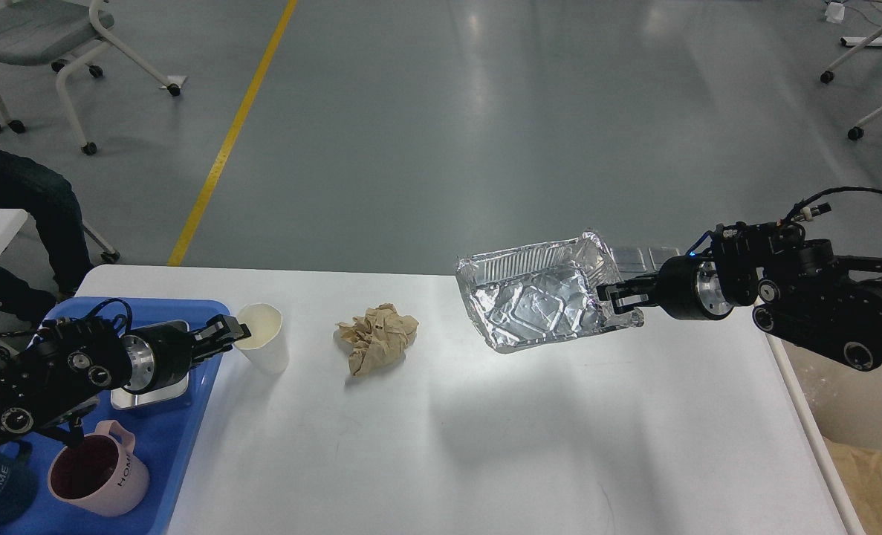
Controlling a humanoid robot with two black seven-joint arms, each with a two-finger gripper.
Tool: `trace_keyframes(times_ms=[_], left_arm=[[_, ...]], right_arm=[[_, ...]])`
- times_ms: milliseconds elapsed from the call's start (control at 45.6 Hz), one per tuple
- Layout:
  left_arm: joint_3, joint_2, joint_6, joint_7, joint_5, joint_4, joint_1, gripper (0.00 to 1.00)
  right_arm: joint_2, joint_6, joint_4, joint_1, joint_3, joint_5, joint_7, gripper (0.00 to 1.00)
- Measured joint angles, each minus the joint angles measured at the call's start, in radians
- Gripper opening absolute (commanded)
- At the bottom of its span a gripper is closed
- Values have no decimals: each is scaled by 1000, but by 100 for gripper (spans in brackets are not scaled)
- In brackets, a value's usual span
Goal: Tidy desktop
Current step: 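Hold the foil tray and reach the left gripper to the white paper cup, then lift the paper cup with the left gripper and drop it into the foil tray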
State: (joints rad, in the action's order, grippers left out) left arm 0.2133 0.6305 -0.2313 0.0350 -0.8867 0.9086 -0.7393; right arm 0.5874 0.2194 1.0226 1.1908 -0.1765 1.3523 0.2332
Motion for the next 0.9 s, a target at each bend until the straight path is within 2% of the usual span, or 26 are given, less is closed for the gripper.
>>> trace_keyframes(times_ms=[372,679,898], left_arm=[[-23,-9,-4,9,-2,-15,-13,0],[-23,-20,-1,27,-6,-10,-10,0],[-22,20,-8,32,-3,10,-30,0]], right_arm=[[1,0,-4,0,2,-3,0,0],[-1,0,-6,-6,2,-4,0,0],[-1,0,-8,-9,-1,-40,0,0]])
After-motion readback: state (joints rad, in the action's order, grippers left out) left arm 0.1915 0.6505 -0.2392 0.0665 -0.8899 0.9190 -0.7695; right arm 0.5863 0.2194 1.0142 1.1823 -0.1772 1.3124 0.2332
